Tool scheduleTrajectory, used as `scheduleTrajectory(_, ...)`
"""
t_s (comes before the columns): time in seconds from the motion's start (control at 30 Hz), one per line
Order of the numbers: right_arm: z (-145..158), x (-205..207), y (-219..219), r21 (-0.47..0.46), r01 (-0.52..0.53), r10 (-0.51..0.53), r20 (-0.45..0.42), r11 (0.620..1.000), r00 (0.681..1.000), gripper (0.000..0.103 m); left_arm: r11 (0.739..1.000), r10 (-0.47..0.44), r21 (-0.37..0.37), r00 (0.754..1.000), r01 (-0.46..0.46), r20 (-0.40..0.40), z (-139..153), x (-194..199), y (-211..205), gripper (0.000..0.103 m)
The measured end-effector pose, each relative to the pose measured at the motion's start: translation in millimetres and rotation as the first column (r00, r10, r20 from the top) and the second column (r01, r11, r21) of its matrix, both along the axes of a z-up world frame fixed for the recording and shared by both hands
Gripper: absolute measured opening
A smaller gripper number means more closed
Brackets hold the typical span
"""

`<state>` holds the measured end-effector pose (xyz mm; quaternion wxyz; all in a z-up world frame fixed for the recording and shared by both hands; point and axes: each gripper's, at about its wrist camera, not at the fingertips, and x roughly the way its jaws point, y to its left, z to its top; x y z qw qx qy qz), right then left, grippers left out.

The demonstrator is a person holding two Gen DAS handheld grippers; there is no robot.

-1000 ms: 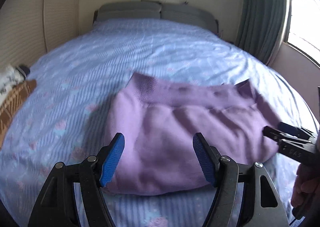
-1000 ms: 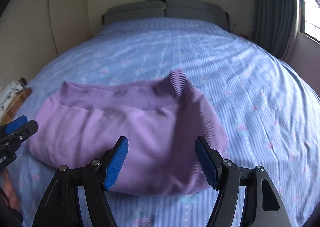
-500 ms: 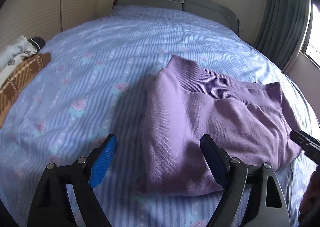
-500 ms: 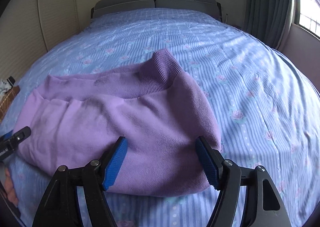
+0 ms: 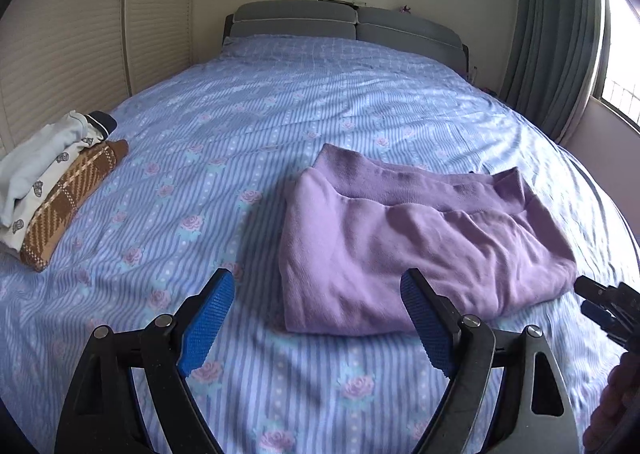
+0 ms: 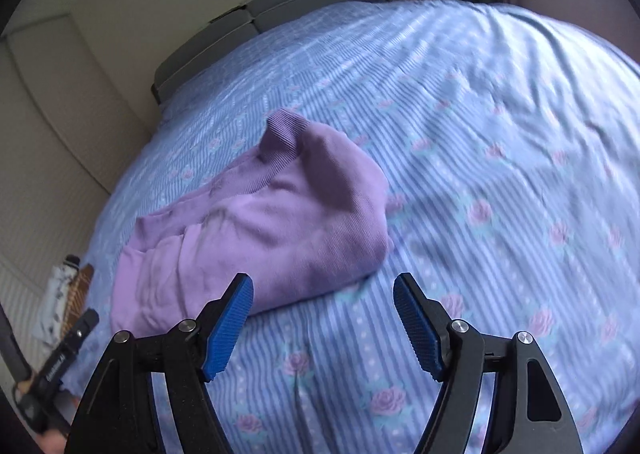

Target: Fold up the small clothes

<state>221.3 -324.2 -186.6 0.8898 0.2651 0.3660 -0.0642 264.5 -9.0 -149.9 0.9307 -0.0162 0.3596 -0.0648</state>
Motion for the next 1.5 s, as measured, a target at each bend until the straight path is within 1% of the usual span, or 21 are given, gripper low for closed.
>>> scheduleTrajectory(0.07, -9, 0, -5, 0.077, 0.027, -0.026, -0.006, 0.997, 1.0, 0.073, 1.0, -0.002, 0.013, 1.0, 0.003, -0.012, 0, -3, -3, 0.086)
scheduleTrajectory(0.2, -28, 7, -15, 0.224, 0.084, -0.083, -0.014, 0.971, 0.996, 0.073, 1.0, -0.002, -0.006, 1.0, 0.002, -0.025, 0, -5, -4, 0.086)
scheduleTrajectory(0.3, -37, 14, -16, 0.299, 0.104, -0.107, -0.007, 0.949, 0.994, 0.073, 1.0, 0.001, -0.017, 1.0, -0.002, -0.025, 2, -3, -4, 0.086)
scheduleTrajectory(0.47, -45, 32, -14, 0.328, 0.086, -0.1, 0.026, 0.941, 0.995, 0.073, 0.999, 0.014, -0.038, 1.0, -0.015, -0.028, 6, 2, -1, 0.086)
scheduleTrajectory(0.73, -47, 57, -16, 0.305, 0.09, -0.104, 0.027, 0.948, 0.994, 0.074, 0.999, 0.021, -0.04, 0.999, -0.022, -0.034, 6, 10, -5, 0.086)
scheduleTrajectory(0.87, -49, 68, -22, 0.328, 0.086, -0.103, 0.037, 0.941, 0.994, 0.072, 0.999, 0.021, -0.039, 0.999, -0.022, -0.032, 6, 12, -7, 0.085)
scheduleTrajectory(0.9, -49, 69, -24, 0.336, 0.091, -0.109, 0.036, 0.937, 0.993, 0.066, 0.999, 0.02, -0.039, 0.999, -0.022, -0.031, 7, 11, -8, 0.085)
scheduleTrajectory(0.93, -49, 71, -26, 0.335, 0.103, -0.12, 0.029, 0.937, 0.992, 0.046, 0.999, 0.021, -0.038, 0.999, -0.022, -0.03, 8, 11, -7, 0.085)
scheduleTrajectory(0.97, -48, 70, -28, 0.319, 0.128, -0.14, 0.014, 0.939, 0.99, 0.038, 0.999, 0.022, -0.037, 0.999, -0.023, -0.03, 9, 11, -7, 0.085)
scheduleTrajectory(1.03, -44, 66, -29, 0.315, 0.131, -0.147, 0.027, 0.94, 0.989, 0.032, 0.999, 0.025, -0.032, 0.999, -0.026, -0.035, 10, 9, -4, 0.086)
scheduleTrajectory(1.13, -31, 62, -20, 0.251, 0.12, -0.137, 0.05, 0.96, 0.989, 0.026, 0.999, 0.04, -0.027, 0.998, -0.041, -0.04, 12, 7, 3, 0.086)
scheduleTrajectory(1.23, -10, 64, -6, 0.183, 0.113, -0.128, 0.072, 0.977, 0.989, 0.023, 0.998, 0.066, -0.022, 0.997, -0.067, -0.038, 17, 4, 18, 0.085)
scheduleTrajectory(1.33, 17, 70, 16, 0.095, 0.096, -0.106, 0.103, 0.991, 0.989, 0.022, 0.995, 0.093, -0.019, 0.995, -0.094, -0.026, 24, 1, 34, 0.085)
scheduleTrajectory(1.43, 47, 75, 50, -0.015, 0.066, -0.063, 0.146, 0.998, 0.987, 0.021, 0.991, 0.129, -0.017, 0.992, -0.129, -0.015, 32, -2, 56, 0.085)
scheduleTrajectory(1.5, 64, 76, 75, -0.091, 0.041, -0.025, 0.173, 0.995, 0.985, 0.021, 0.988, 0.153, -0.019, 0.988, -0.153, -0.006, 37, -4, 72, 0.085)
